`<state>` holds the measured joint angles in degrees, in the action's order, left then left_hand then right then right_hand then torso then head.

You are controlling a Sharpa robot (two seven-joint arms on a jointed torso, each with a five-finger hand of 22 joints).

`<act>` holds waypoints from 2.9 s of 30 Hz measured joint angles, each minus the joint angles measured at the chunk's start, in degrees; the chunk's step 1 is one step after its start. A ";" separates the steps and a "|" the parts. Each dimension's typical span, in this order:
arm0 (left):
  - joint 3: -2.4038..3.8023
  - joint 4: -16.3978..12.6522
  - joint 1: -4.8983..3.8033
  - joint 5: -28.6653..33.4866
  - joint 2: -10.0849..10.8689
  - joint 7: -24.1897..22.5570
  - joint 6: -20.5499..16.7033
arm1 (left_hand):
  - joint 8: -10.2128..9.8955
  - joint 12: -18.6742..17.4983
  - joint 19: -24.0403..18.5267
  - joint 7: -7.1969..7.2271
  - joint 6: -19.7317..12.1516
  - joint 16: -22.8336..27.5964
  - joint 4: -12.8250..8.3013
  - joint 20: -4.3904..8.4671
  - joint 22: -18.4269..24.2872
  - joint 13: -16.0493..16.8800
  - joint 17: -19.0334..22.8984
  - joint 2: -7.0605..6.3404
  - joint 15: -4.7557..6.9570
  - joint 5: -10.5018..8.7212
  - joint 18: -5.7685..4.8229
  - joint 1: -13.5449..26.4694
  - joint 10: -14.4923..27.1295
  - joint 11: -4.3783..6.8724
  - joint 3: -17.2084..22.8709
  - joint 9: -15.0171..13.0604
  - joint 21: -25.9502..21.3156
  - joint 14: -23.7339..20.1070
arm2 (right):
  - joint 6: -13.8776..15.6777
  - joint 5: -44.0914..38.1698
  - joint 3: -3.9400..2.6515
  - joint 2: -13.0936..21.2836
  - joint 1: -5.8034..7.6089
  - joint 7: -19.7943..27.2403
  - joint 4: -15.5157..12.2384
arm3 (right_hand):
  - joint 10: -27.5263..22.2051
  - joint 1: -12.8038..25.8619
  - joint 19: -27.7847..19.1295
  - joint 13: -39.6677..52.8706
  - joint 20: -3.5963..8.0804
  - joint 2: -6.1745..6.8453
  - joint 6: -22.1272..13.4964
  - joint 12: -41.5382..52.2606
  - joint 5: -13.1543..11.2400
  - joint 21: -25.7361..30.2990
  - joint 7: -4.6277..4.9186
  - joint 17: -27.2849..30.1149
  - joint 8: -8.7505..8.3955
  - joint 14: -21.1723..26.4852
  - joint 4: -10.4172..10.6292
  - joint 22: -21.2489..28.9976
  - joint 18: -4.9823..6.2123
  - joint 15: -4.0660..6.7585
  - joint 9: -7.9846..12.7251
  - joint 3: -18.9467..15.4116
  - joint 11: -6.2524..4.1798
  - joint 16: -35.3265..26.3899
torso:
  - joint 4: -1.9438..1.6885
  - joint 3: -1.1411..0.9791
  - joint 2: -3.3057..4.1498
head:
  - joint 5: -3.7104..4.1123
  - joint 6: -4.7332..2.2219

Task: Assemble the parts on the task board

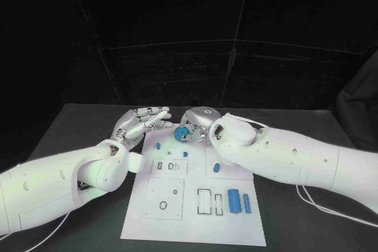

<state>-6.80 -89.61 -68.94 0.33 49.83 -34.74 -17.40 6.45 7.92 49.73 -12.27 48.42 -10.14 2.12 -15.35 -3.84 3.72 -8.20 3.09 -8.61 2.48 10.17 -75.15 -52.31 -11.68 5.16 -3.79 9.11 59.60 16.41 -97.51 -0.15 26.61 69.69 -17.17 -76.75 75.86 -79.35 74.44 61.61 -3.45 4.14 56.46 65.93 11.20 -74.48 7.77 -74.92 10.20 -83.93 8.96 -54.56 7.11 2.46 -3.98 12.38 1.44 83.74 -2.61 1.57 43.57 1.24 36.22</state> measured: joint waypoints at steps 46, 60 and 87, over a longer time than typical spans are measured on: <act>0.01 0.04 -0.01 0.02 0.16 0.02 -0.01 | 0.00 0.00 0.00 0.00 0.00 0.39 -0.31 0.00 -0.01 0.00 -0.03 0.00 0.00 0.00 0.00 0.00 0.00 0.00 0.00 0.00 -0.24 0.00 | -5.73 -0.41 0.17 -0.71 -0.47 0.08 2.48 | -3.16 10.88 -0.44 -1.17 -2.05 0.19 -3.90 -2.70 0.54 0.49 1.27 0.01 -5.23 0.00 7.39 0.93 0.01 -1.65 -0.12 -14.59 2.55 0.23 | 0.19 -0.12 -0.04 | -0.28 0.17; 0.01 0.09 -0.02 0.02 0.26 0.05 0.00 | 0.00 0.00 0.00 0.00 0.00 0.39 -0.31 0.00 -0.01 0.00 -0.03 0.00 0.00 0.00 0.00 0.00 0.00 0.00 0.00 0.00 -0.24 0.00 | -0.34 2.29 0.20 3.28 -0.62 2.31 -1.03 | -1.83 9.38 0.02 1.18 -2.05 -1.55 -3.69 -0.54 4.19 -0.19 1.06 -0.03 -5.23 0.00 6.66 -0.17 0.01 -1.65 -0.07 -16.54 2.45 0.83 | 0.18 -0.12 -0.05 | 0.02 0.00; 0.00 0.84 -0.01 0.03 0.29 0.11 0.05 | 0.00 0.00 0.19 0.00 0.00 0.38 -0.31 0.19 -0.02 0.00 -0.02 0.00 0.00 0.00 0.00 0.00 0.00 0.00 0.00 0.00 -0.23 0.00 | 2.18 29.04 0.30 24.17 -2.27 23.70 -1.88 | -1.86 -3.21 -0.43 0.34 -1.62 -1.22 -2.51 -1.87 4.00 0.03 0.84 -0.01 -4.90 0.00 -1.68 1.20 0.01 -1.65 0.08 -15.61 2.04 0.83 | 1.90 -0.98 -0.49 | 1.42 -0.43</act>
<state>-6.80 -88.76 -68.95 0.37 50.12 -34.63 -17.35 6.45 7.92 49.92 -12.27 48.42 -9.76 1.81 -15.16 -3.86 3.72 -8.22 3.09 -8.61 2.48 10.17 -75.15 -52.31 -11.68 5.16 -3.79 8.88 59.60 18.59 -68.46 0.15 50.78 67.42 6.52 -78.63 73.99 -82.56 74.01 61.95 -5.07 2.92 53.96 64.06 15.19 -74.44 8.61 -74.93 5.29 -83.93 7.28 -53.36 7.11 0.81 -3.90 -3.23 3.48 84.56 -0.72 0.59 43.08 2.65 35.78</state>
